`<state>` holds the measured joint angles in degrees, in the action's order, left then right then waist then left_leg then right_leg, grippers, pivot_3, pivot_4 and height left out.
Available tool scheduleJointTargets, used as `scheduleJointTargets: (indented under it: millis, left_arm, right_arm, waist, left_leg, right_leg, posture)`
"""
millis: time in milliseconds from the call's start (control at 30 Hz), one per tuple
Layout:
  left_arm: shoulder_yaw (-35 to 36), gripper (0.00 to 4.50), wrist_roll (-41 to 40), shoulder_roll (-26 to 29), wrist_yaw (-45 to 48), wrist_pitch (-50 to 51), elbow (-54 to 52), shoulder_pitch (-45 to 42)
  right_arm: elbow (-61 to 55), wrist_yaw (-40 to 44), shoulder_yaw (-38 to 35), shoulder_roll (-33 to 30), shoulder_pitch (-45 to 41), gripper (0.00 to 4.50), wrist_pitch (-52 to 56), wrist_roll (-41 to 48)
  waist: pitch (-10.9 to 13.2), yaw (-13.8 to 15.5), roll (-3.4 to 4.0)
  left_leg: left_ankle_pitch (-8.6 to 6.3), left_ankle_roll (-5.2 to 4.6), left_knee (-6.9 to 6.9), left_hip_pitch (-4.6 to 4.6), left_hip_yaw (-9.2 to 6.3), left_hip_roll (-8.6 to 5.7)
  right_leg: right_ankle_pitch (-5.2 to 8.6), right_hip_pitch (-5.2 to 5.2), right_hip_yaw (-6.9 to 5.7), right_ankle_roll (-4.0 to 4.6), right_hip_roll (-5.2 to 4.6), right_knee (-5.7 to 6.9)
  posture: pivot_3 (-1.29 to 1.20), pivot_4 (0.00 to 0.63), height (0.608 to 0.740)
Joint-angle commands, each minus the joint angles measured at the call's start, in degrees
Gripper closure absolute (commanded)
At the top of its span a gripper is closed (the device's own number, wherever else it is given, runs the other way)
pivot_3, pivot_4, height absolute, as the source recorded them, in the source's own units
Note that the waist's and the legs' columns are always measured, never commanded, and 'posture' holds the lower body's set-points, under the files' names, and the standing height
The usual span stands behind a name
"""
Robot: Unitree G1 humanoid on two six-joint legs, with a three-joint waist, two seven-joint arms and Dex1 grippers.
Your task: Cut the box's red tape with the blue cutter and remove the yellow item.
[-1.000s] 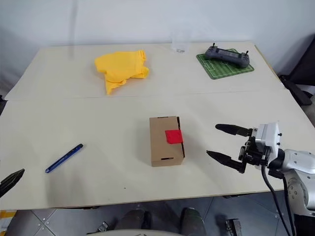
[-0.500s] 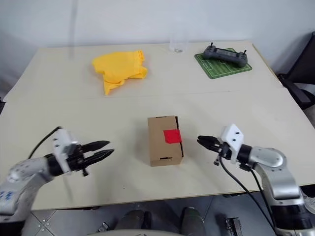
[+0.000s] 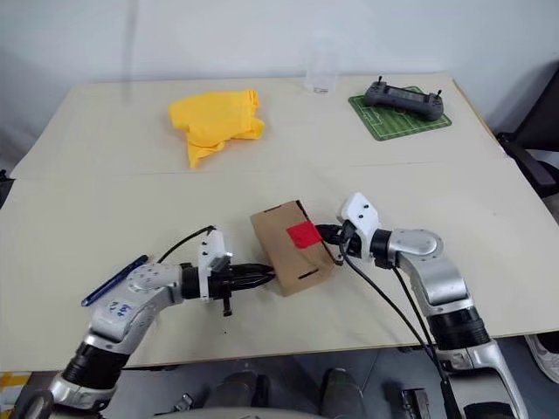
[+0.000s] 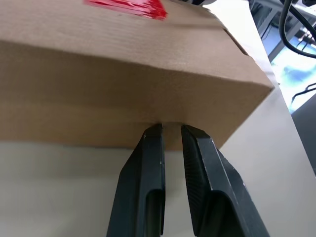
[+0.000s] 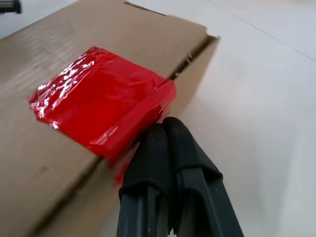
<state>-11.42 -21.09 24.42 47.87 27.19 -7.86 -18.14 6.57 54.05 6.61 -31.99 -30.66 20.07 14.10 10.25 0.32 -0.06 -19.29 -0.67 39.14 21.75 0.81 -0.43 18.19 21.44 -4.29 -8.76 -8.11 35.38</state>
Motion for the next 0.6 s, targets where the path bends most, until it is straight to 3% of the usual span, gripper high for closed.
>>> scheduleJointTargets:
  millis: [33,200,367,500,600]
  left_arm:
    - [-1.1,3.84,1.6,-2.7,-1.5,-1.8,1.6,-3.0]
    - [-2.0,3.84,3.9,-6.4,-2.4,-3.4,5.7,-5.6]
    - [-0.9,3.84,4.2,-6.3,-2.6,-3.7,3.9,-3.6]
    - [5.7,3.84,0.6,-1.5,-1.9,-4.3,-7.3,7.0]
    - [14.6,3.32,-3.8,2.8,-2.0,-3.3,-16.6,16.6]
  right_arm:
    - [4.3,2.3,-0.4,-0.7,-2.3,4.5,-3.2,-0.7]
    - [10.8,4.3,-0.2,-1.5,-5.8,4.5,-7.6,-3.1]
    - [13.4,4.8,-1.8,-2.0,-7.4,4.5,-9.9,-3.6]
    - [10.9,7.3,-7.7,-6.4,-6.8,4.5,-8.0,1.0]
    - [5.2,10.9,-11.4,-11.4,-2.6,4.11,-5.0,4.7]
  waist:
    - [0.0,-0.1,0.0]
    - [0.0,-0.4,0.0]
    - [0.0,-0.4,0.0]
    - [0.1,-0.6,0.15]
    - [0.1,-0.3,0.25]
  left_leg:
    - [0.0,0.0,0.0,0.0,0.01,-0.02]
    - [0.0,0.01,-0.01,0.0,0.02,-0.06]
    - [0.01,0.02,-0.01,0.0,0.02,0.03]
    - [0.01,0.02,-0.04,0.03,0.02,0.19]
    - [0.0,0.02,-0.09,0.16,-0.06,0.21]
  right_leg:
    - [0.0,-0.01,0.0,0.0,0.0,0.0]
    - [0.0,0.01,0.0,0.0,0.07,-0.02]
    - [0.0,0.01,0.0,0.0,0.08,-0.03]
    - [0.0,0.06,0.03,0.0,0.04,-0.09]
    - [0.0,0.12,-0.04,0.0,0.03,-0.22]
  posture:
    - [0.0,0.15,0.74]
    - [0.0,0.15,0.74]
    - [0.0,0.15,0.74]
    - [0.0,0.15,0.74]
    - [0.0,0.15,0.74]
